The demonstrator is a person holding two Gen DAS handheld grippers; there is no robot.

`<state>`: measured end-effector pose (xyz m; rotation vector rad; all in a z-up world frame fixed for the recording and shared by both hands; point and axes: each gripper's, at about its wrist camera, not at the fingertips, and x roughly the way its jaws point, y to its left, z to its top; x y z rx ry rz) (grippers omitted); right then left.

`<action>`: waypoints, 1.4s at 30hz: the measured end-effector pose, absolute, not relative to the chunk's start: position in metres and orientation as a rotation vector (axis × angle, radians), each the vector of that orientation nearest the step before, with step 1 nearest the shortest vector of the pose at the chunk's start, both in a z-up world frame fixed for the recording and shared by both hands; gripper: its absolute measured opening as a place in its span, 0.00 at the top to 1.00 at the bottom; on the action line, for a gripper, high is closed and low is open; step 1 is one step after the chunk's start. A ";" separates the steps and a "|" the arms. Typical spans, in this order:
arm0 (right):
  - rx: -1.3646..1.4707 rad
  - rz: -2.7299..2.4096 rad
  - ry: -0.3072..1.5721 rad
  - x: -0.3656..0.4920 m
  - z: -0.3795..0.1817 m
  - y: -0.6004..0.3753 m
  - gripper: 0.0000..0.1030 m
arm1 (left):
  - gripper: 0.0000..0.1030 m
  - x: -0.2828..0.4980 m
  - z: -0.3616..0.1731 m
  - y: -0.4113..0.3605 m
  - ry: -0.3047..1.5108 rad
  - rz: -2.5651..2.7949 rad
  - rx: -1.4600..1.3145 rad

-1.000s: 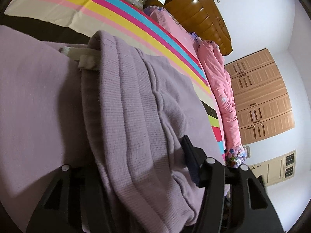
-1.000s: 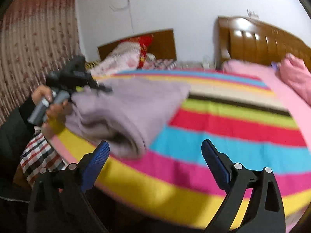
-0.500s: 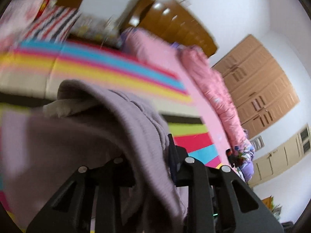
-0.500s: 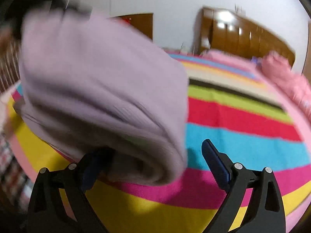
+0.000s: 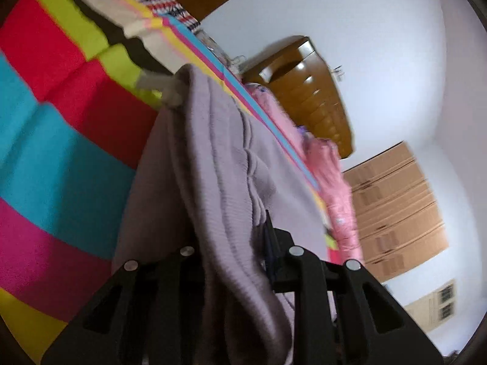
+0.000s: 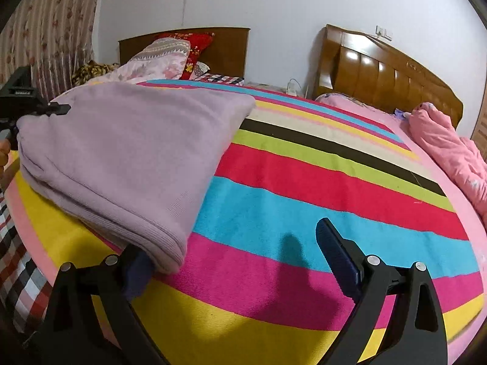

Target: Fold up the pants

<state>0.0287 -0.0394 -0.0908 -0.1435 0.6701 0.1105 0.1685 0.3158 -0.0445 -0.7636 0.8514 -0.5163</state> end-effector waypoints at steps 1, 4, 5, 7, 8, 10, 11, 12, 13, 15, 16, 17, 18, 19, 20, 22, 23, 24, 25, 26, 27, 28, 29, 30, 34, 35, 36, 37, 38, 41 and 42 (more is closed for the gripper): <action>-0.142 0.107 0.677 0.029 -0.089 -0.039 0.10 | 0.77 0.170 -0.037 0.313 0.855 -0.504 -0.744; -0.156 0.095 0.680 0.033 -0.085 -0.034 0.10 | 0.77 0.167 0.001 0.306 0.817 -0.499 -0.646; -0.155 0.099 0.679 0.032 -0.085 -0.034 0.10 | 0.77 0.165 0.010 0.304 0.816 -0.486 -0.617; -0.137 0.117 0.680 0.033 -0.088 -0.034 0.10 | 0.76 0.167 0.011 0.302 0.856 -0.430 -0.547; -0.130 0.127 0.681 0.035 -0.089 -0.036 0.10 | 0.76 0.170 0.000 0.304 0.886 -0.409 -0.549; -0.133 0.150 0.687 0.037 -0.089 -0.037 0.10 | 0.70 0.176 -0.036 0.313 0.947 -0.397 -0.616; -0.138 0.170 0.696 0.037 -0.087 -0.038 0.10 | 0.68 0.172 -0.043 0.321 0.895 -0.453 -0.687; -0.143 0.200 0.707 0.037 -0.085 -0.040 0.10 | 0.62 0.170 -0.044 0.326 0.870 -0.478 -0.719; -0.146 0.230 0.713 0.037 -0.083 -0.042 0.10 | 0.51 0.167 -0.042 0.332 0.850 -0.475 -0.733; -0.160 0.365 0.720 0.026 -0.073 -0.049 0.10 | 0.23 0.156 -0.027 0.339 0.811 -0.410 -0.714; -0.160 0.446 0.703 0.016 -0.066 -0.051 0.10 | 0.14 0.144 -0.013 0.342 0.780 -0.301 -0.670; -0.147 0.518 0.678 0.008 -0.060 -0.056 0.10 | 0.11 0.128 0.008 0.339 0.728 -0.188 -0.601; -0.114 0.611 0.651 0.000 -0.049 -0.061 0.09 | 0.11 0.115 0.024 0.332 0.673 -0.156 -0.550; -0.084 0.687 0.637 -0.002 -0.041 -0.062 0.09 | 0.07 0.101 0.039 0.321 0.616 -0.178 -0.514; -0.061 0.754 0.626 -0.002 -0.032 -0.060 0.08 | 0.03 0.092 0.052 0.307 0.574 -0.234 -0.487; -0.054 0.863 0.607 0.005 -0.019 -0.046 0.06 | 0.01 0.089 0.066 0.260 0.585 -0.358 -0.395; -0.065 0.912 0.616 0.013 -0.015 -0.035 0.06 | 0.01 0.095 0.067 0.239 0.621 -0.380 -0.329; -0.089 0.974 0.628 0.024 -0.013 -0.019 0.06 | 0.01 0.106 0.064 0.209 0.664 -0.366 -0.222; -0.103 1.001 0.635 0.031 -0.013 -0.010 0.06 | 0.01 0.113 0.059 0.193 0.694 -0.328 -0.154; -0.115 1.022 0.653 0.040 -0.016 0.000 0.06 | 0.02 0.120 0.051 0.184 0.731 -0.277 -0.106; -0.121 1.018 0.688 0.052 -0.022 0.011 0.06 | 0.02 0.130 0.039 0.177 0.785 -0.214 -0.080; -0.117 1.005 0.713 0.059 -0.026 0.018 0.06 | 0.02 0.132 0.029 0.179 0.820 -0.169 -0.074; -0.105 1.007 0.750 0.065 -0.032 0.024 0.06 | 0.02 0.136 0.020 0.181 0.852 -0.122 -0.066; -0.091 1.040 0.796 0.065 -0.039 0.029 0.06 | 0.03 0.131 0.011 0.185 0.878 -0.067 -0.038; -0.197 1.168 0.743 0.026 -0.048 0.042 0.04 | 0.04 0.107 -0.011 0.203 0.876 -0.016 0.074; -0.231 1.158 0.733 0.022 -0.052 0.043 0.04 | 0.04 0.107 -0.014 0.202 0.864 -0.024 0.078; -0.234 1.153 0.733 0.021 -0.055 0.043 0.04 | 0.04 0.106 -0.016 0.204 0.849 -0.030 0.084; -0.200 1.159 0.740 0.023 -0.055 0.041 0.04 | 0.04 0.108 -0.018 0.207 0.841 -0.029 0.091; -0.141 1.163 0.757 0.027 -0.051 0.038 0.04 | 0.04 0.110 -0.021 0.207 0.840 -0.023 0.096; -0.079 1.127 0.727 0.040 -0.032 0.035 0.04 | 0.04 0.111 -0.022 0.204 0.835 -0.004 0.094; -0.088 1.095 0.701 0.039 -0.027 0.037 0.04 | 0.04 0.106 -0.022 0.203 0.831 -0.003 0.092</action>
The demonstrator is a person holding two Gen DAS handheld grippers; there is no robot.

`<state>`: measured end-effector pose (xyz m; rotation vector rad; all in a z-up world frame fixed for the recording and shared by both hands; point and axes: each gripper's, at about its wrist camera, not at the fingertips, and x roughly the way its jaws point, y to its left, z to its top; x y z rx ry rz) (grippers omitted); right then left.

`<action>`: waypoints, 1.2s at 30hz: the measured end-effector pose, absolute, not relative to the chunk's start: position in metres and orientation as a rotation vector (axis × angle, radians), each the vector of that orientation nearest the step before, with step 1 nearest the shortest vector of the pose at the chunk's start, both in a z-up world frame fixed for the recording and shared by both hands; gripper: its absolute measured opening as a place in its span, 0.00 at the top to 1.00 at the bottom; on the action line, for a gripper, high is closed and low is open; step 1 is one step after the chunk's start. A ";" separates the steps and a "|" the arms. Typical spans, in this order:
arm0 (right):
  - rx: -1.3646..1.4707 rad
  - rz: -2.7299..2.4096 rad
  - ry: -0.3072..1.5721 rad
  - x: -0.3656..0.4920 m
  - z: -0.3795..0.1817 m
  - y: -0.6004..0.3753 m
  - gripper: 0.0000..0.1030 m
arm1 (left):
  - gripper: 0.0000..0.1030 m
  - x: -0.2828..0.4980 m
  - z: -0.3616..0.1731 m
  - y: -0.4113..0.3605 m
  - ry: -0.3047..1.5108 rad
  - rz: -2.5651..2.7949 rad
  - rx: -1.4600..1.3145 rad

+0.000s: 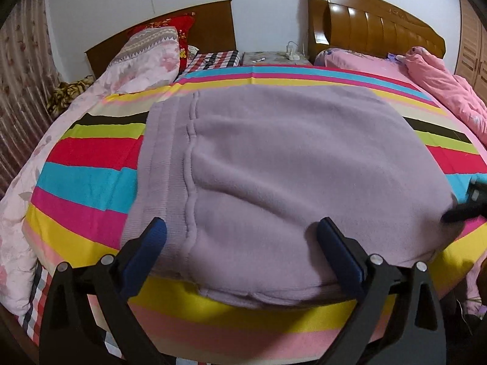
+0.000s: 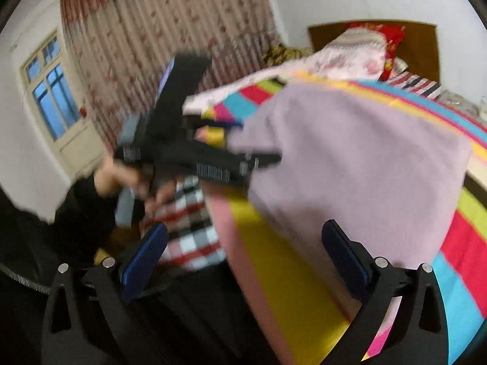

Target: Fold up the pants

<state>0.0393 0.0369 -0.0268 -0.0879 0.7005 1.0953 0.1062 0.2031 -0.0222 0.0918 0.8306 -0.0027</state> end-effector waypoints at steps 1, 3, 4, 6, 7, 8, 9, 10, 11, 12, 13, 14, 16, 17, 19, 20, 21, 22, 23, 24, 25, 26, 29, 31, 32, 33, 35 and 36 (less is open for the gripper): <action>-0.086 1.098 0.710 0.039 -0.028 0.041 0.04 | 0.04 0.109 -0.023 0.198 0.825 -0.002 0.091; -0.060 1.190 0.817 0.040 -0.042 0.048 0.04 | 0.04 0.103 -0.023 0.198 0.814 -0.005 0.087; -0.095 1.228 0.833 0.032 -0.050 0.055 0.04 | 0.03 0.100 -0.022 0.197 0.813 -0.007 0.088; -0.254 1.235 0.808 0.013 -0.057 0.063 0.04 | 0.03 0.092 -0.022 0.197 0.811 -0.015 0.089; -0.282 1.234 0.819 0.011 -0.055 0.065 0.04 | 0.03 0.092 -0.022 0.196 0.810 -0.017 0.087; -0.281 1.242 0.822 0.012 -0.049 0.061 0.05 | 0.03 0.092 -0.021 0.196 0.810 -0.020 0.086; -0.251 1.252 0.796 0.015 -0.039 0.053 0.05 | 0.04 0.092 -0.021 0.196 0.814 -0.021 0.086; -0.217 1.260 0.769 0.019 -0.028 0.043 0.05 | 0.04 0.093 -0.019 0.196 0.820 -0.022 0.085; -0.174 1.267 0.741 0.025 -0.017 0.031 0.05 | 0.05 0.092 -0.015 0.196 0.830 -0.022 0.084; -0.115 1.278 0.712 0.036 -0.003 0.016 0.04 | 0.06 0.091 -0.002 0.197 0.822 -0.032 0.065; -0.064 1.286 0.692 0.049 0.007 0.001 0.04 | 0.06 0.089 0.010 0.199 0.794 -0.045 0.032; -0.016 1.278 0.678 0.070 0.017 -0.011 0.04 | 0.06 0.088 0.024 0.201 0.756 -0.065 -0.005; 0.016 1.225 0.700 0.109 0.019 -0.022 0.04 | 0.05 0.099 0.042 0.196 0.723 -0.078 0.008; 0.034 1.190 0.725 0.131 0.019 -0.025 0.04 | 0.05 0.114 0.039 0.189 0.755 -0.041 0.070; 0.108 1.136 0.801 0.179 0.008 -0.029 0.04 | 0.05 0.132 0.025 0.185 0.814 0.036 0.135; 0.136 1.113 0.828 0.196 0.001 -0.029 0.04 | 0.05 0.136 0.016 0.185 0.839 0.059 0.145; 0.156 1.105 0.858 0.213 -0.005 -0.026 0.04 | 0.05 0.136 0.004 0.189 0.869 0.055 0.132; 0.161 1.120 0.879 0.225 -0.011 -0.022 0.04 | 0.05 0.136 -0.005 0.193 0.888 0.051 0.119; 0.154 1.132 0.889 0.232 -0.016 -0.018 0.04 | 0.04 0.132 -0.013 0.198 0.897 0.054 0.111; 0.129 1.153 0.912 0.241 -0.022 -0.009 0.04 | 0.01 0.126 -0.020 0.204 0.875 0.056 0.103; 0.102 1.163 0.934 0.246 -0.026 -0.003 0.04 | 0.01 0.123 -0.023 0.210 0.863 0.048 0.078; 0.066 1.159 0.951 0.250 -0.031 0.001 0.04 | 0.01 0.121 -0.025 0.215 0.857 0.036 0.054; -0.119 0.955 0.960 0.274 -0.052 0.004 0.06 | 0.01 0.121 -0.029 0.223 0.855 0.007 0.029; -0.029 0.903 0.929 0.290 -0.046 -0.015 0.07 | 0.01 0.120 -0.031 0.226 0.838 -0.005 0.022; 0.020 0.882 0.911 0.293 -0.039 -0.021 0.04 | 0.01 0.119 -0.032 0.227 0.828 -0.006 0.020; 0.052 0.909 0.886 0.288 -0.031 -0.022 0.04 | 0.01 0.117 -0.033 0.227 0.822 -0.006 0.019; 0.031 1.030 0.870 0.268 -0.022 -0.005 0.04 | 0.01 0.116 -0.034 0.227 0.812 -0.006 0.020; -0.008 1.124 0.882 0.252 -0.022 0.011 0.04 | 0.01 0.116 -0.035 0.227 0.809 -0.007 0.019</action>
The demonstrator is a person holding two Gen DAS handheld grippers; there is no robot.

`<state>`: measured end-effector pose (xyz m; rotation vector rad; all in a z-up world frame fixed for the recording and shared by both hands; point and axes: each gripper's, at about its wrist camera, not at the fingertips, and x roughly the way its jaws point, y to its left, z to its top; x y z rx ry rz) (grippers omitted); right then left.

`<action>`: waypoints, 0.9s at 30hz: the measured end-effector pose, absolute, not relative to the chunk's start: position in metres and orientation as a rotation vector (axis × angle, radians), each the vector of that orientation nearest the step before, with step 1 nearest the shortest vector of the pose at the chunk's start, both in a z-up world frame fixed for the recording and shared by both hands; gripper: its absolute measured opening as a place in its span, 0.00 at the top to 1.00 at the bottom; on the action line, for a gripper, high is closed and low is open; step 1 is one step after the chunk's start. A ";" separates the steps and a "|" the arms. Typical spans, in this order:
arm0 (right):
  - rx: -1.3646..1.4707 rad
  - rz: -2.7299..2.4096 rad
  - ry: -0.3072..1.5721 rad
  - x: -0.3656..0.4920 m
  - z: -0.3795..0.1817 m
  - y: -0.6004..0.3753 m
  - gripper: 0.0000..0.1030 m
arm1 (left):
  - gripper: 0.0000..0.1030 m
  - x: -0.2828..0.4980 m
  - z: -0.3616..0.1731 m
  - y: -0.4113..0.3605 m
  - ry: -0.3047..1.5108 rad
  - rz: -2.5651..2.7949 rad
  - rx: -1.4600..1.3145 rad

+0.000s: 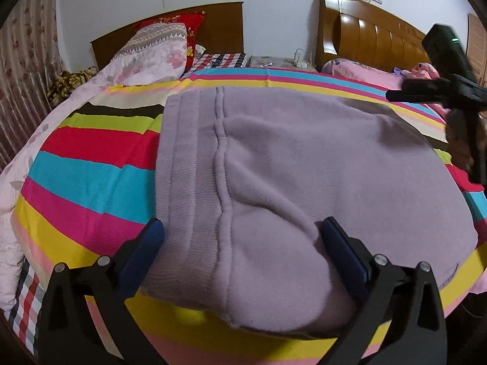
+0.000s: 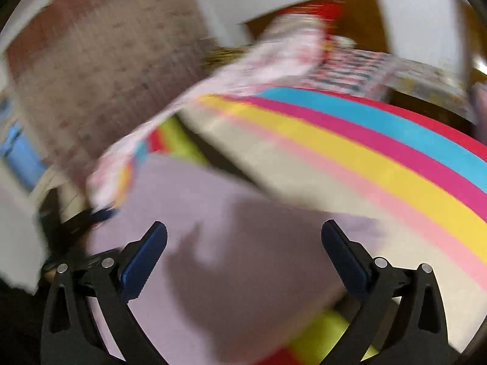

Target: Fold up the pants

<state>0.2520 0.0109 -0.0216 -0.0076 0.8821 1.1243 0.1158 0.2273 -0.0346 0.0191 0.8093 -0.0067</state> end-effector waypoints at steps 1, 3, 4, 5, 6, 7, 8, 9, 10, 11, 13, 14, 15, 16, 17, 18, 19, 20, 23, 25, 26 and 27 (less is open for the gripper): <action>-0.036 1.206 0.901 0.240 -0.023 0.022 0.04 | 0.01 0.116 -0.035 0.227 0.809 -0.008 0.020; -0.157 1.268 0.913 0.224 -0.033 0.045 0.04 | 0.01 0.115 -0.035 0.228 0.812 -0.011 0.021; -0.206 1.250 0.903 0.227 -0.037 0.051 0.05 | 0.01 0.114 -0.036 0.228 0.812 -0.013 0.022; -0.200 1.227 0.911 0.236 -0.038 0.052 0.05 | 0.01 0.115 -0.036 0.229 0.813 -0.015 0.022; -0.127 1.142 0.943 0.259 -0.038 0.047 0.05 | 0.01 0.115 -0.036 0.229 0.815 -0.017 0.022; -0.063 1.037 0.978 0.276 -0.039 0.044 0.04 | 0.01 0.115 -0.035 0.229 0.817 -0.017 0.021; 0.022 0.990 1.005 0.290 -0.034 0.041 0.04 | 0.01 0.115 -0.035 0.229 0.819 -0.016 0.020; 0.061 1.052 0.988 0.289 -0.027 0.044 0.04 | 0.01 0.116 -0.035 0.230 0.819 -0.015 0.019; 0.069 1.136 0.959 0.282 -0.018 0.054 0.04 | 0.01 0.116 -0.035 0.229 0.818 -0.014 0.017; 0.047 1.208 0.940 0.271 -0.010 0.066 0.04 | 0.01 0.116 -0.035 0.228 0.818 -0.013 0.017; -0.001 1.375 0.966 0.249 -0.003 0.103 0.04 | 0.01 0.116 -0.034 0.229 0.819 -0.013 0.017; -0.006 1.423 0.995 0.246 -0.006 0.114 0.04 | 0.01 0.117 -0.034 0.229 0.821 -0.013 0.017; -0.043 1.453 1.048 0.245 -0.013 0.128 0.04 | 0.01 0.117 -0.034 0.229 0.822 -0.013 0.018; -0.103 1.406 1.084 0.249 -0.022 0.138 0.04 | 0.01 0.117 -0.034 0.229 0.825 -0.013 0.017; -0.154 1.319 1.103 0.256 -0.031 0.142 0.04 | 0.01 0.118 -0.034 0.230 0.826 -0.014 0.017; -0.149 1.235 1.121 0.268 -0.039 0.141 0.05 | 0.01 0.118 -0.034 0.230 0.828 -0.015 0.018; -0.067 1.218 1.119 0.279 -0.038 0.134 0.06 | 0.01 0.119 -0.034 0.231 0.829 -0.015 0.017; -0.019 1.182 1.088 0.283 -0.035 0.128 0.05 | 0.01 0.119 -0.034 0.231 0.829 -0.015 0.016; 0.035 1.037 0.955 0.278 -0.011 0.100 0.04 | 0.01 0.117 -0.034 0.231 0.824 -0.010 0.013; 0.070 1.102 0.936 0.257 0.000 0.089 0.04 | 0.01 0.117 -0.034 0.231 0.821 -0.012 0.014; 0.069 1.140 0.938 0.246 0.001 0.086 0.04 | 0.01 0.117 -0.035 0.232 0.820 -0.013 0.015; 0.050 1.200 0.970 0.230 -0.002 0.085 0.04 | 0.01 0.116 -0.035 0.231 0.816 -0.014 0.015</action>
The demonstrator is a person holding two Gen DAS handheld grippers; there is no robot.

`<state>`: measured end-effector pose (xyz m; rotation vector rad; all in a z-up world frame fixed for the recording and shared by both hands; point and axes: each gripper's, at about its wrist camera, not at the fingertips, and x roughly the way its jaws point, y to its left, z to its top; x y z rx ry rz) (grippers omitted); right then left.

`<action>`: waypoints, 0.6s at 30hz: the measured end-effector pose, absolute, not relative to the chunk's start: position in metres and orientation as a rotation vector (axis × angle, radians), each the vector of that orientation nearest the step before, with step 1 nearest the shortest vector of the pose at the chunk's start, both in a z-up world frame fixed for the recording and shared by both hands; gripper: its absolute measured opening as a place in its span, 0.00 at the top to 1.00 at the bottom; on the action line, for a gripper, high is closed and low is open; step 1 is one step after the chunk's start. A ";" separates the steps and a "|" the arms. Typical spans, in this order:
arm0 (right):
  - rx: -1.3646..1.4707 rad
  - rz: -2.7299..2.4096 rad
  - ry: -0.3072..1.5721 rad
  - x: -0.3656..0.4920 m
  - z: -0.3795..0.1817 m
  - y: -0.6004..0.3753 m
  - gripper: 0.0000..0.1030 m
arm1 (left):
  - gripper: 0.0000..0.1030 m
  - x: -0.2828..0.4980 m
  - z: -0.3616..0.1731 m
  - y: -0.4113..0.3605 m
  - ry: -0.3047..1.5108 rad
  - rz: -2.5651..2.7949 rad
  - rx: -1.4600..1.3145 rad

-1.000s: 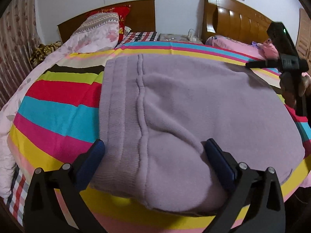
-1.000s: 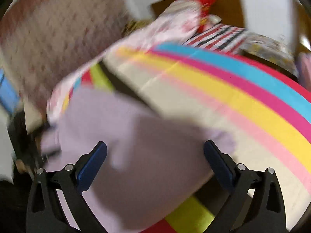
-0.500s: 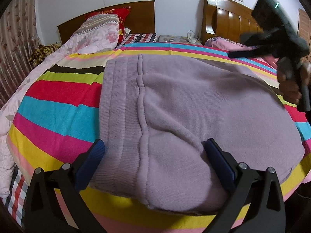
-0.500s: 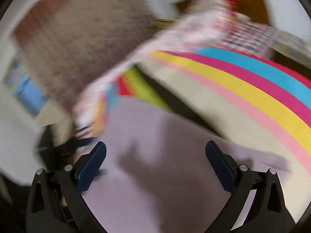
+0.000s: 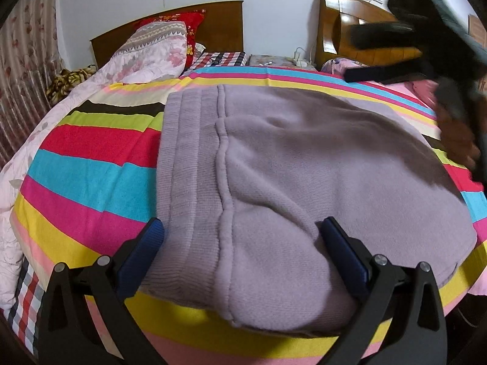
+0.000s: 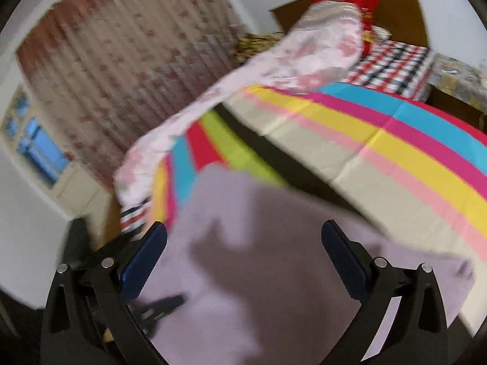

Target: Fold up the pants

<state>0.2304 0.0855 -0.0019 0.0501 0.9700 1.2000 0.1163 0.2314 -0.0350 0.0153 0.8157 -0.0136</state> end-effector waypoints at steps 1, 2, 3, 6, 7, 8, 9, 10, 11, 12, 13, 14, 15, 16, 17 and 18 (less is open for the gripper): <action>0.027 1.220 0.999 0.221 -0.006 0.085 0.04 | 0.01 0.116 -0.035 0.232 0.813 -0.014 0.016; -0.007 1.211 1.027 0.215 -0.011 0.078 0.04 | 0.01 0.116 -0.035 0.232 0.810 -0.014 0.016; -0.072 1.156 1.048 0.209 -0.017 0.075 0.04 | 0.01 0.115 -0.036 0.231 0.808 -0.014 0.017; -0.101 1.021 1.024 0.200 -0.026 0.058 0.06 | 0.01 0.113 -0.036 0.231 0.808 -0.019 0.020; -0.049 1.005 1.000 0.195 -0.021 0.044 0.05 | 0.01 0.112 -0.035 0.232 0.809 -0.019 0.021; -0.008 0.967 0.973 0.189 -0.016 0.032 0.05 | 0.01 0.112 -0.035 0.233 0.810 -0.020 0.021; 0.017 0.916 0.931 0.179 -0.010 0.020 0.05 | 0.01 0.110 -0.035 0.233 0.810 -0.020 0.018; 0.043 0.868 0.882 0.165 -0.004 0.005 0.05 | 0.01 0.109 -0.035 0.234 0.809 -0.020 0.014; 0.061 0.841 0.862 0.159 -0.003 -0.003 0.05 | 0.01 0.108 -0.034 0.235 0.807 -0.019 0.012; 0.099 0.798 0.836 0.145 -0.001 -0.018 0.05 | 0.01 0.104 -0.032 0.235 0.798 -0.011 0.012; 0.126 0.772 0.819 0.137 -0.002 -0.025 0.04 | 0.01 0.100 -0.030 0.236 0.788 0.004 0.006; 0.168 0.733 0.779 0.118 -0.004 -0.039 0.04 | 0.01 0.094 -0.025 0.237 0.768 0.026 -0.006; 0.195 0.704 0.743 0.104 -0.001 -0.044 0.04 | 0.01 0.082 -0.019 0.238 0.728 0.064 -0.015; 0.205 0.669 0.713 0.083 0.002 -0.048 0.04 | 0.02 0.071 -0.014 0.237 0.695 0.081 -0.017; 0.192 0.625 0.689 0.071 -0.001 -0.052 0.04 | 0.02 0.061 -0.008 0.236 0.658 0.094 -0.013; 0.157 0.565 0.656 0.056 -0.006 -0.053 0.04 | 0.02 0.047 0.001 0.233 0.606 0.114 -0.001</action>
